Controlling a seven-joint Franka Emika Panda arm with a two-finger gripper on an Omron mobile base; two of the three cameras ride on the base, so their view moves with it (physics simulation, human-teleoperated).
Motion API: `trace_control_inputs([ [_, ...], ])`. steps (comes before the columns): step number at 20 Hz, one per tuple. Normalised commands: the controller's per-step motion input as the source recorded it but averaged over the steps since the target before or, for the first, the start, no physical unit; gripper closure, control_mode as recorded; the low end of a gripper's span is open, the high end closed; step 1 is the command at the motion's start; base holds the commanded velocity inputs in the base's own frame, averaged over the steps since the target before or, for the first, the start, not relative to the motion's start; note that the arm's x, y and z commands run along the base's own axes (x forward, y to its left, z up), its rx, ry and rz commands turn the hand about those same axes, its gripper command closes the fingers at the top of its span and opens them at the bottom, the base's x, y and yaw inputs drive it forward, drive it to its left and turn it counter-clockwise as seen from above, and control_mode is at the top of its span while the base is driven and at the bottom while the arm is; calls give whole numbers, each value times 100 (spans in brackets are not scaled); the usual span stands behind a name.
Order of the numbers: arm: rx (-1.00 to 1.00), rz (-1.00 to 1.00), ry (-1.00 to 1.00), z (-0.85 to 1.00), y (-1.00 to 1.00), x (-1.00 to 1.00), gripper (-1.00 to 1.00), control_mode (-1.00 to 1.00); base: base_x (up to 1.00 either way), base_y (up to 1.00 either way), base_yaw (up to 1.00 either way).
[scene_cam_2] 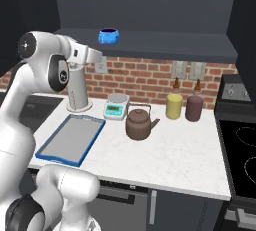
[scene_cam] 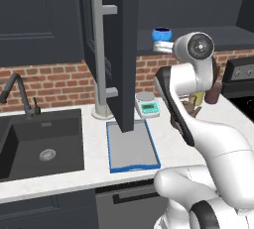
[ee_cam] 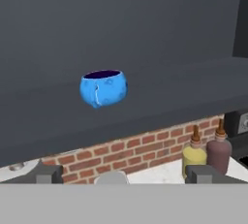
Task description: Pick the kettle from the counter and place it on the tray. Then pick the mug from the cabinet and place it on the tray. Then close the cabinet doors.
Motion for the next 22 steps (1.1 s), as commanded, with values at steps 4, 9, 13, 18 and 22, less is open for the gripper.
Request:
trace_control_inputs([
  [4, 0, 2, 5, 0, 0, 25, -100, -100, 0, 0, 0],
  [9, 0, 2, 1, 0, 0, 20, -100, -100, 0, 0, 0],
  [13, 0, 2, 0, 0, 0, 13, -100, -100, 0, 0, 0],
  [18, 0, 2, 0, 0, 0, 3, -100, -100, 0, 0, 0],
  [22, 0, 1, 0, 0, 0, 0, -100, -100, 0, 0, 0],
])
